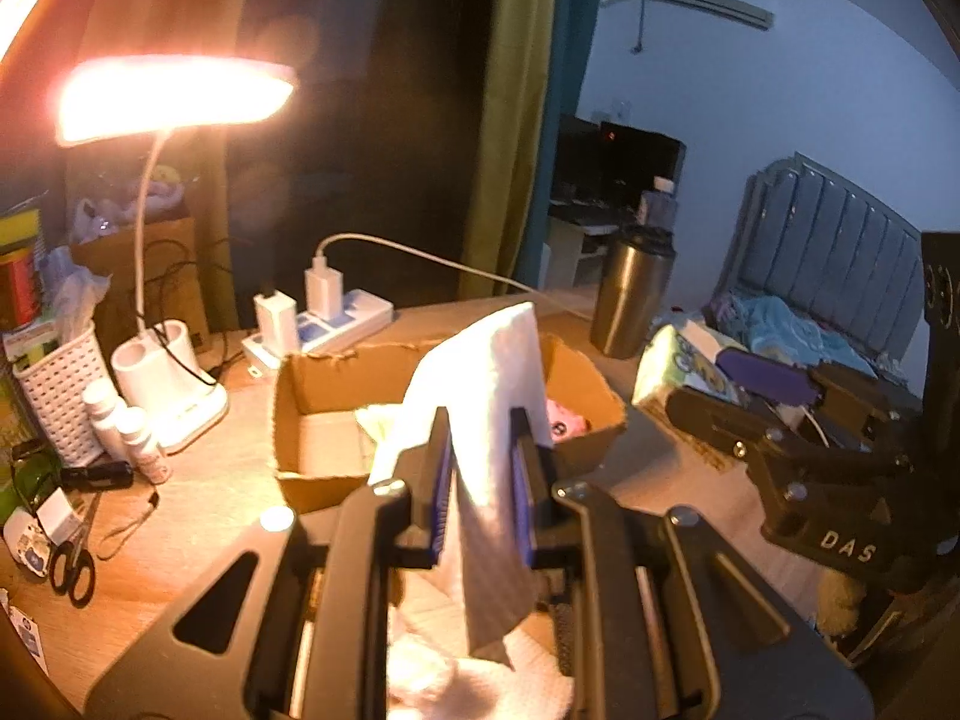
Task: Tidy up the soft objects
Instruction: 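Carry the white cloth with the left gripper while the right gripper carries the tissue pack to the box, then release the white cloth and tissue pack into the box, opening both grippers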
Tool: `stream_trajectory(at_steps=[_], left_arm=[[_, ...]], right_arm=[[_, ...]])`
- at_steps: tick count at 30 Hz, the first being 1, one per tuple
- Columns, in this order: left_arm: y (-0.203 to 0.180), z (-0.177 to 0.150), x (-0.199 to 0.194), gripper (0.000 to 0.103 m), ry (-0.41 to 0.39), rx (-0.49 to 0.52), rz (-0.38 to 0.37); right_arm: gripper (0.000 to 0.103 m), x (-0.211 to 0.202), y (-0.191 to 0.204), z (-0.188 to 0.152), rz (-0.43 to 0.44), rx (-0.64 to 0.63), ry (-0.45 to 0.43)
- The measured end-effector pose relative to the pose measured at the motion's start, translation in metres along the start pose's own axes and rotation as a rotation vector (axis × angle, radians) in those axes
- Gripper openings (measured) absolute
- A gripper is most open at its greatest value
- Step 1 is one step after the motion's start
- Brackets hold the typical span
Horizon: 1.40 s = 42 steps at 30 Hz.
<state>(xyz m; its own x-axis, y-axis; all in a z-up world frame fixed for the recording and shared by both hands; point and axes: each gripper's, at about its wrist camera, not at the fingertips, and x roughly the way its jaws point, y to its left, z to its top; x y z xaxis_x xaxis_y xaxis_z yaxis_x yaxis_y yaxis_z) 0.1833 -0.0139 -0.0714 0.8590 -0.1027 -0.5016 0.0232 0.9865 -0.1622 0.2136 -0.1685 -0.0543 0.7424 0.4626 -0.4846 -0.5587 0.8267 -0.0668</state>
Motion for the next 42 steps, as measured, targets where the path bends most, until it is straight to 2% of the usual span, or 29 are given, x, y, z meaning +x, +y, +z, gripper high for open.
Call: stream_trajectory(at_steps=[8,18,33,42], left_arm=[[0.024,0.009,-0.008,0.017,-0.037,-0.033,0.034],[0.035,0.022,0.005,0.017,-0.050,-0.049,0.067],[0.035,0.044,0.056,0.017,-0.029,-0.026,0.101],[0.027,0.046,0.098,0.017,0.024,-0.005,0.093]], right_arm=[[0.056,0.012,0.013,0.016,0.019,-0.026,-0.010],[0.056,0.033,0.010,0.035,0.041,-0.041,-0.024],[0.056,0.072,-0.023,0.044,0.036,-0.004,-0.020],[0.056,0.102,-0.049,0.039,0.024,0.030,0.022]])
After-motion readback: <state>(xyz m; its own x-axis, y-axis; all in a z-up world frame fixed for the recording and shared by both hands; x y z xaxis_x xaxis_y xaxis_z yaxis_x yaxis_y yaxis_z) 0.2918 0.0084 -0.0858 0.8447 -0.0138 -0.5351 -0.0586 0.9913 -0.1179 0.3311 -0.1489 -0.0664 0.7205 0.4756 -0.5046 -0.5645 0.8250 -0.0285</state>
